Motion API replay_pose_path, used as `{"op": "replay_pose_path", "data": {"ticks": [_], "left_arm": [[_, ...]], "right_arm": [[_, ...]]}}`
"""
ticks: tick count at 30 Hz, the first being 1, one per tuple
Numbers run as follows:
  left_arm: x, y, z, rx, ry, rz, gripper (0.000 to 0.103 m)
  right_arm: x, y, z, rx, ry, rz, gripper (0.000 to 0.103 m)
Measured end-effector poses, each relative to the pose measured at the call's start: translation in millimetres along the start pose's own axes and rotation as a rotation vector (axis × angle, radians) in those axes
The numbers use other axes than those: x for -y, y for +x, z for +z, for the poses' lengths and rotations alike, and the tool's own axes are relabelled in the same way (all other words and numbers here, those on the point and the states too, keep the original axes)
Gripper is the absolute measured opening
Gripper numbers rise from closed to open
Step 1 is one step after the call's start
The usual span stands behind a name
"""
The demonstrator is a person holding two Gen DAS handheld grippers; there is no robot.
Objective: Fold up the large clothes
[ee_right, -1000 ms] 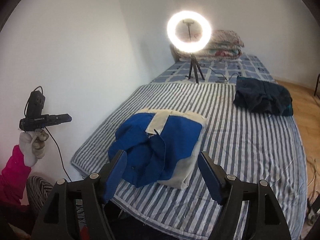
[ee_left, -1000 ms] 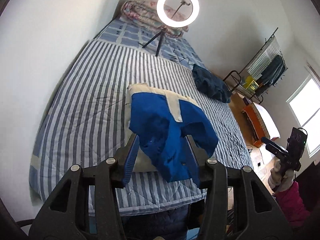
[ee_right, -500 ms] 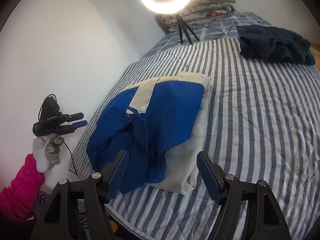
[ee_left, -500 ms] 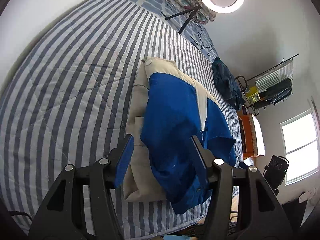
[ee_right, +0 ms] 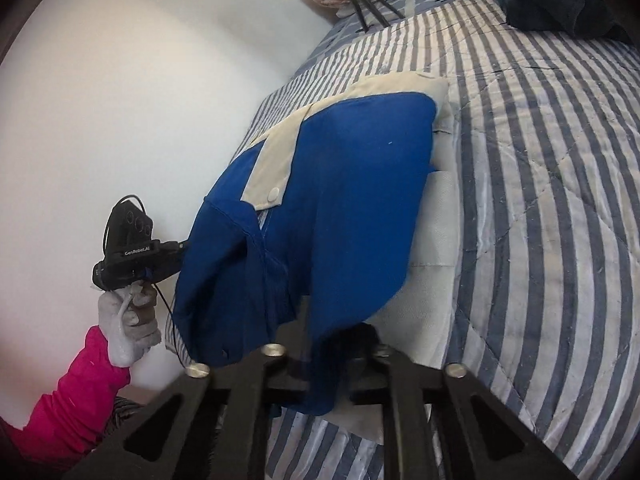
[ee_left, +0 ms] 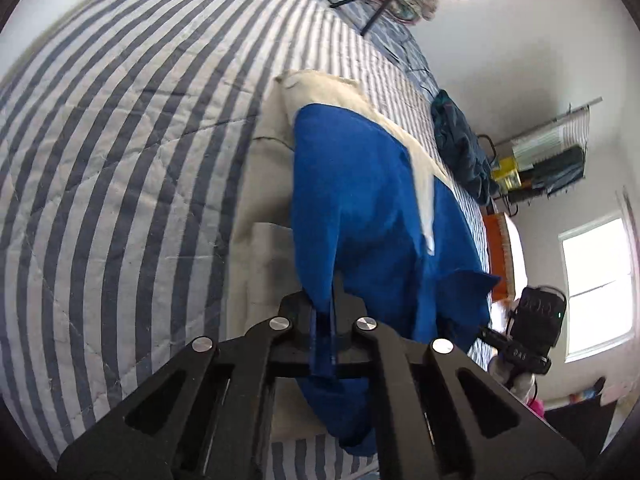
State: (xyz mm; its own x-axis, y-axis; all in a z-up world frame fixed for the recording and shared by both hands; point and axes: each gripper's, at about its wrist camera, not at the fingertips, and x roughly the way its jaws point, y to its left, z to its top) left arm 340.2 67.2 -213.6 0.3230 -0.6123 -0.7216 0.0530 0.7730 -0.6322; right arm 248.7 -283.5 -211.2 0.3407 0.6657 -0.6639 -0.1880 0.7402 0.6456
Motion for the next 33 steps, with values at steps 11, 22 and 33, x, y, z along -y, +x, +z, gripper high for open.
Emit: {"op": "replay_pose_path", "data": {"ticks": [11, 22, 33], "left_arm": [[1, 20, -19, -0.064, 0.087, 0.122, 0.001], [30, -39, -1, 0.031, 0.182, 0.217, 0.025], [87, -19, 58, 0.156, 0.295, 0.212, 0.025]], "right_arm": [[19, 4, -8, -0.04, 0.034, -0.021, 0.0], [-30, -56, 15, -0.075, -0.251, -0.149, 0.036], [-51, -36, 76, 0.16, -0.354, -0.242, 0.034]]}}
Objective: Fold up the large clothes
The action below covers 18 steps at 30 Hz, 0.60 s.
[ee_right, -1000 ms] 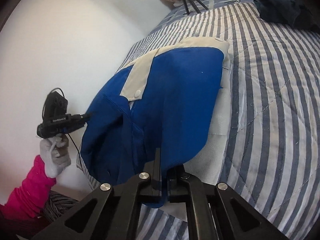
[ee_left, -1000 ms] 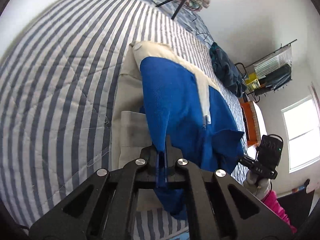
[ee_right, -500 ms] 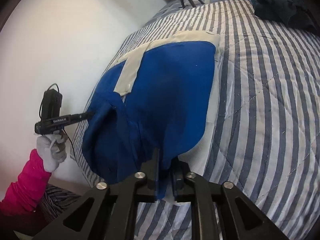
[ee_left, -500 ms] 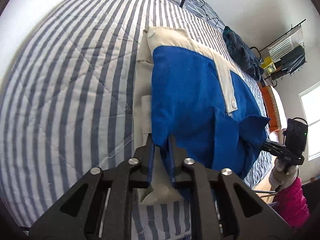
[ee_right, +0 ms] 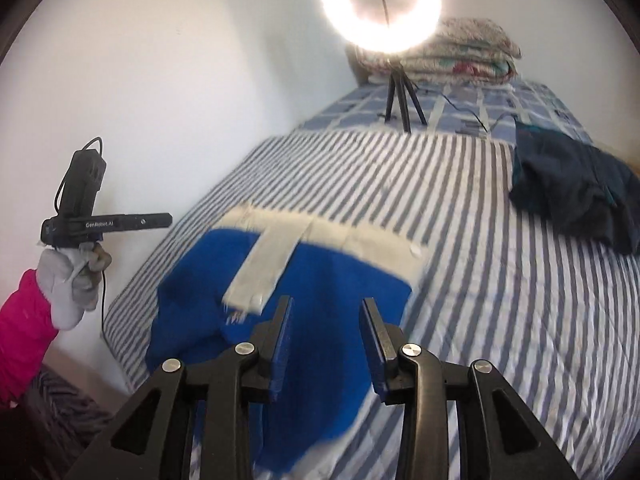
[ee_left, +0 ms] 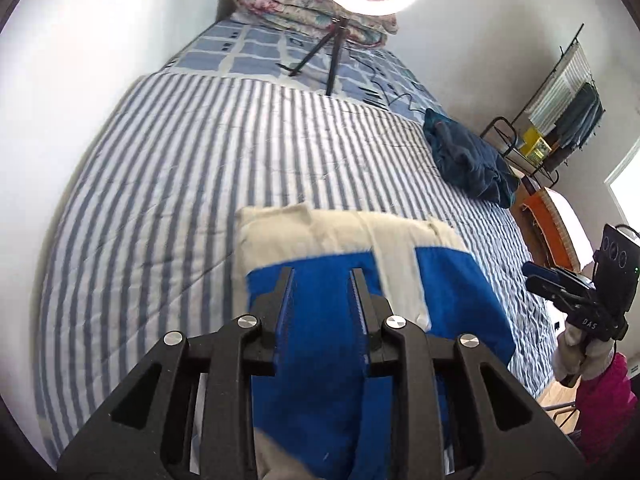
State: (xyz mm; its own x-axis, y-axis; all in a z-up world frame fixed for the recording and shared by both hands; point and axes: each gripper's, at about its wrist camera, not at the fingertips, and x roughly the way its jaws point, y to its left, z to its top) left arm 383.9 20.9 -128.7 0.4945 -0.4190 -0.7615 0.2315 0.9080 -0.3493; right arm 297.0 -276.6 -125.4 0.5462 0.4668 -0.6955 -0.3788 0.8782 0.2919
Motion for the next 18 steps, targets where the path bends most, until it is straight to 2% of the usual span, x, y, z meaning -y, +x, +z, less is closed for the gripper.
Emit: {"op": "replay_pose_path", "data": {"ticks": [3, 7, 11, 13, 15, 18], "left_arm": [[13, 30, 17, -0.019, 0.067, 0.018, 0.025], [17, 73, 25, -0.074, 0.078, 0.034, 0.025], [4, 112, 17, -0.15, 0.101, 0.067, 0.025], [-6, 127, 10, -0.175, 0.083, 0.064, 0.025], [-11, 134, 4, -0.168, 0.082, 0.049, 0.025], [-6, 126, 4, -0.156, 0.105, 0.056, 0.025]], "right_arm": [[-3, 30, 19, -0.024, -0.045, -0.012, 0.031], [8, 73, 31, -0.092, -0.028, -0.011, 0.028], [16, 104, 23, -0.182, -0.043, -0.009, 0.028], [26, 117, 13, -0.226, -0.025, -0.004, 0.022], [36, 125, 2, -0.22, 0.005, 0.018, 0.019], [32, 116, 6, -0.215, -0.007, 0.012, 0.019]]}}
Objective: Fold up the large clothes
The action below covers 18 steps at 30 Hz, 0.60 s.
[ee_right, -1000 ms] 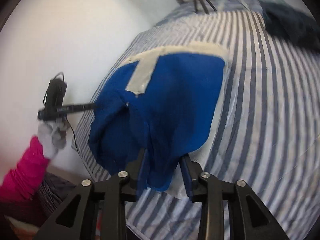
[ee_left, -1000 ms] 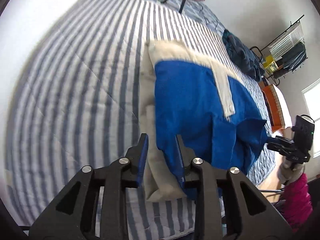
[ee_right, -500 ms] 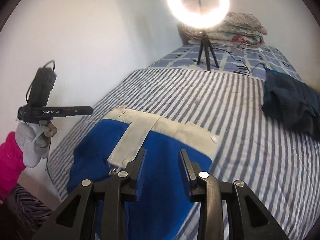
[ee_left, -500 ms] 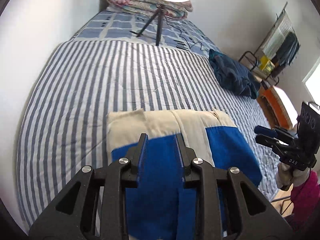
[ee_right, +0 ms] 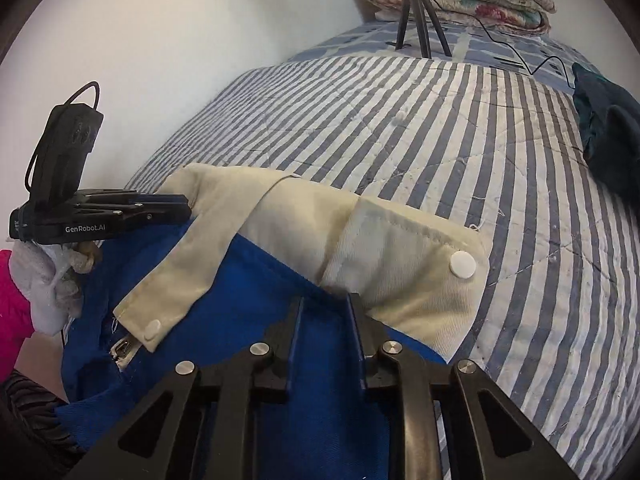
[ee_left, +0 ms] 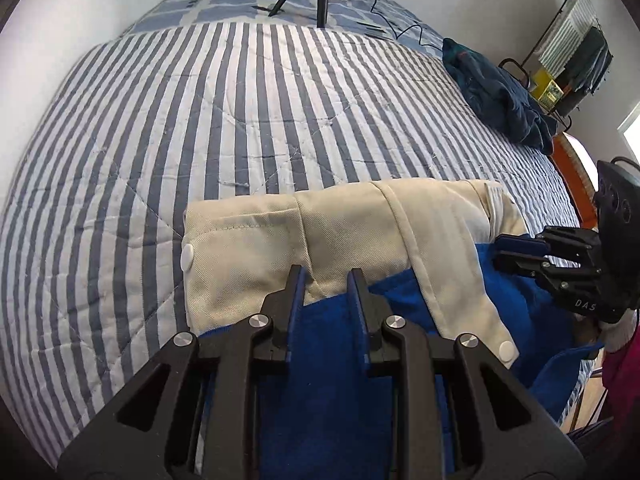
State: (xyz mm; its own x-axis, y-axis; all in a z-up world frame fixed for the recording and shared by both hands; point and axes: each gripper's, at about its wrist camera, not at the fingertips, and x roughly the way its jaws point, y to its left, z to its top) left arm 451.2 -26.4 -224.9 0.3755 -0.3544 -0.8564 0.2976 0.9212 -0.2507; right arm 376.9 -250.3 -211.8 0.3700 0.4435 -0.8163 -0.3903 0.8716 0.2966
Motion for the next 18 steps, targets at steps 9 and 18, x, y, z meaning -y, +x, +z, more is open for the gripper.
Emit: {"op": "replay_pose_path", "data": {"ticks": [9, 18], "left_arm": [[-9, -72, -41, 0.074, 0.007, -0.025, 0.025], [-20, -55, -80, -0.024, -0.005, -0.022, 0.025]], "right_arm": [[-4, -69, -41, 0.054, 0.014, 0.006, 0.022], [-13, -51, -76, -0.048, -0.008, -0.008, 0.022]]}}
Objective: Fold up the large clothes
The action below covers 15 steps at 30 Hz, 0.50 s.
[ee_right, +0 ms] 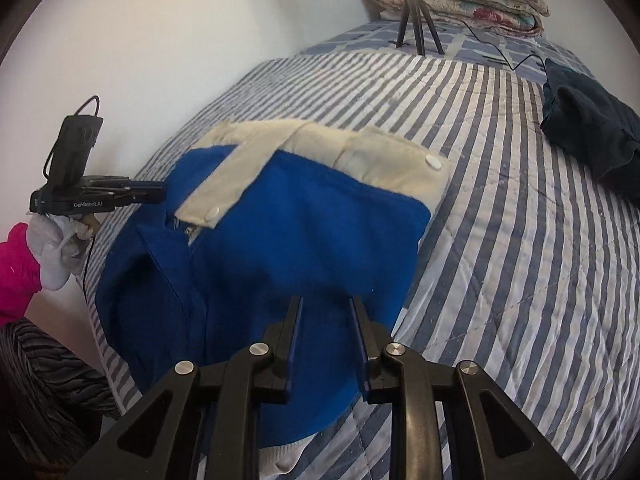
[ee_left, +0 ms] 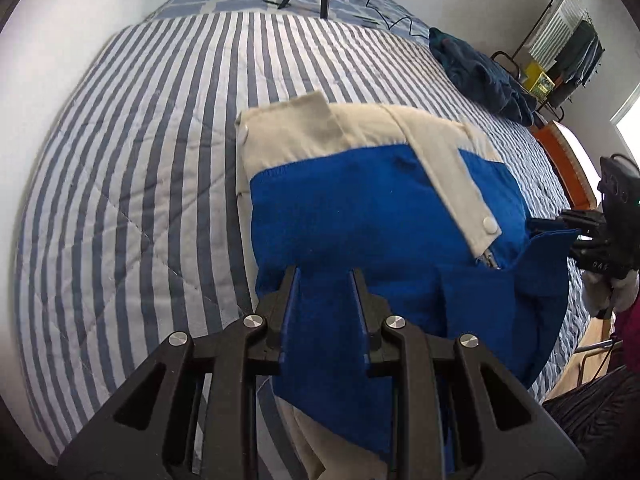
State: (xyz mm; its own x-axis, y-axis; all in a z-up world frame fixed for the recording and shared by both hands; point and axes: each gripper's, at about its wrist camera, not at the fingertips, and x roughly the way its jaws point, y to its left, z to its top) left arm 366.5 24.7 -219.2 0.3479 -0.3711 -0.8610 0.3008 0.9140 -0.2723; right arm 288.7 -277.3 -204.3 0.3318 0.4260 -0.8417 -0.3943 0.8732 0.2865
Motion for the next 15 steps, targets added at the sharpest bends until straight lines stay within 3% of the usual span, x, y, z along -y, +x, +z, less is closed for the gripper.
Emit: {"op": "replay_pose_path", "data": {"ticks": [5, 9, 10, 11, 12, 13, 14, 15], "left_arm": [[-8, 5, -7, -0.019, -0.031, -0.038, 0.025], [-17, -13, -10, -0.001, -0.073, -0.079, 0.025], [-22, -20, -11, 0.011, -0.096, -0.094, 0.026], [-29, -25, -12, 0.021, -0.124, -0.119, 0.035], [-37, -31, -13, 0.029, -0.166, -0.16, 0.051], [-46, -34, -14, 0.034, -0.217, -0.201, 0.059], [-54, -36, -16, 0.038, -0.263, -0.236, 0.066], [-64, -37, -18, 0.037, -0.315, -0.277, 0.066]], "right_arm": [[-1, -3, 0, -0.012, 0.002, -0.014, 0.022], [11, -26, -5, 0.06, 0.062, 0.027, 0.024], [16, -33, -6, 0.088, 0.085, 0.038, 0.029], [19, -37, -8, 0.114, 0.103, 0.051, 0.032], [23, -42, -10, 0.141, 0.123, 0.068, 0.043], [29, -45, -12, 0.167, 0.149, 0.088, 0.059], [35, -46, -14, 0.191, 0.175, 0.112, 0.066], [37, -46, -15, 0.205, 0.197, 0.127, 0.076]]}}
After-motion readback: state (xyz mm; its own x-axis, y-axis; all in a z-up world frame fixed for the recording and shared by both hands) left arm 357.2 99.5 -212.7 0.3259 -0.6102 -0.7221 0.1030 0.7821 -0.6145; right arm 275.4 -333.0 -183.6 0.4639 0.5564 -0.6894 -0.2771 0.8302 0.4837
